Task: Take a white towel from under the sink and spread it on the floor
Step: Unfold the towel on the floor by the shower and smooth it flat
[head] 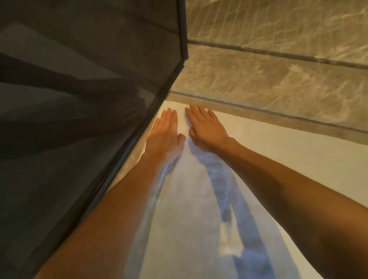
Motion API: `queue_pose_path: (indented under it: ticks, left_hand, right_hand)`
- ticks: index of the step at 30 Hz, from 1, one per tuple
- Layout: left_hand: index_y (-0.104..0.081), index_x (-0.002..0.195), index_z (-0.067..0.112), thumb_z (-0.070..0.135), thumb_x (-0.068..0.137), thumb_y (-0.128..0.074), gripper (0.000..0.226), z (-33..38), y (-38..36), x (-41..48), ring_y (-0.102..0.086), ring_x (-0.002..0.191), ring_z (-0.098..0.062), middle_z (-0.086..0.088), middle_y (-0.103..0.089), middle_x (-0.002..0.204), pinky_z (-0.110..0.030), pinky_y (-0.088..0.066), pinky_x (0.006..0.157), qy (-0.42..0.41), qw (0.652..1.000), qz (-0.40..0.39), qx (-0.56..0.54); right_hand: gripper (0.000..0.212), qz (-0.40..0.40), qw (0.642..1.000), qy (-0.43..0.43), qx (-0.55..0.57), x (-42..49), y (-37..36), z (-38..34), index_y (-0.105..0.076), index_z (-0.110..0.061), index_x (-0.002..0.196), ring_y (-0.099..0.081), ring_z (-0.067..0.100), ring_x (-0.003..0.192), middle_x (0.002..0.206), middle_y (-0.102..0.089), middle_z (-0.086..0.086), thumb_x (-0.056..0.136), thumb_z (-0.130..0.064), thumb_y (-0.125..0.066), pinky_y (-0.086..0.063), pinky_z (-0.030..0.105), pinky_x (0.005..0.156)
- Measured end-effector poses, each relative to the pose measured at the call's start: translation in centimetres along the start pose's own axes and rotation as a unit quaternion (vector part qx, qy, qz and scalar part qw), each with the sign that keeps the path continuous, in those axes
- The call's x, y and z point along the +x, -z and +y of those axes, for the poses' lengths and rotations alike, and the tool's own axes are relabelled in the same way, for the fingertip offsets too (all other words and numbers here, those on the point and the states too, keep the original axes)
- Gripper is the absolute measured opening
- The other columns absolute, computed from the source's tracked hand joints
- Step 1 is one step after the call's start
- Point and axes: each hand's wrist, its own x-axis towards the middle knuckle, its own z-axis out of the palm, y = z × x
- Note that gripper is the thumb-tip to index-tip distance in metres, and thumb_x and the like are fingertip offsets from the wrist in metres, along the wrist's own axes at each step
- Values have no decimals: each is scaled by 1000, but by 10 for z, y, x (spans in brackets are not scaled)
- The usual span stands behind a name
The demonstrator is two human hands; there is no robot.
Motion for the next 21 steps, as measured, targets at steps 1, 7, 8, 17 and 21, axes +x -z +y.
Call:
queue_pose_path:
  ticks: [1, 7, 8, 17, 21]
  left_hand:
    - [-8, 147, 1, 27, 96, -38, 65, -2, -4, 0, -5, 145, -27, -18, -7, 156, -35, -4, 118, 5, 1000, 2, 5]
    - [-8, 147, 1, 42, 97, -31, 69, -14, -19, -6, -5, 145, -27, -19, -8, 156, -36, -3, 118, 37, 999, 11, 12]
    - [-10, 147, 1, 49, 95, -27, 72, -15, -19, -8, -7, 145, -27, -19, -11, 156, -37, -4, 117, 39, 999, 17, 14]
    - [-2, 149, 6, 58, 92, -16, 78, -16, -11, -34, 1, 145, -22, -12, -2, 158, -35, -1, 116, 69, 997, -4, -18]
    - [9, 147, 12, 61, 89, -6, 78, 4, -10, -65, 17, 141, -13, -7, 9, 158, -30, 11, 114, 12, 999, -48, -9]
  right_hand:
    - [53, 1, 1000, 12, -3, 6, -4, -1, -4, -16, 150, 4, 21, 146, 159, 2, 6, 102, -29, -22, 1, 37, 119]
    - [58, -21, 999, 39, -29, 16, -15, 0, -2, -16, 150, 5, 23, 146, 159, 3, 8, 101, -43, -17, 4, 39, 118]
    - [60, -21, 998, 38, -34, 14, -15, 6, -2, -17, 150, 6, 23, 146, 159, 3, 8, 100, -46, -16, 4, 39, 117]
    - [64, -2, 999, -5, -39, -17, -1, 41, -2, -9, 150, 6, 23, 146, 159, 2, 11, 100, -46, -17, 4, 39, 118]
    - [63, -5, 996, 80, -46, -42, -19, 8, -10, -10, 150, -1, 24, 146, 159, -6, 10, 99, -46, -23, 4, 36, 116]
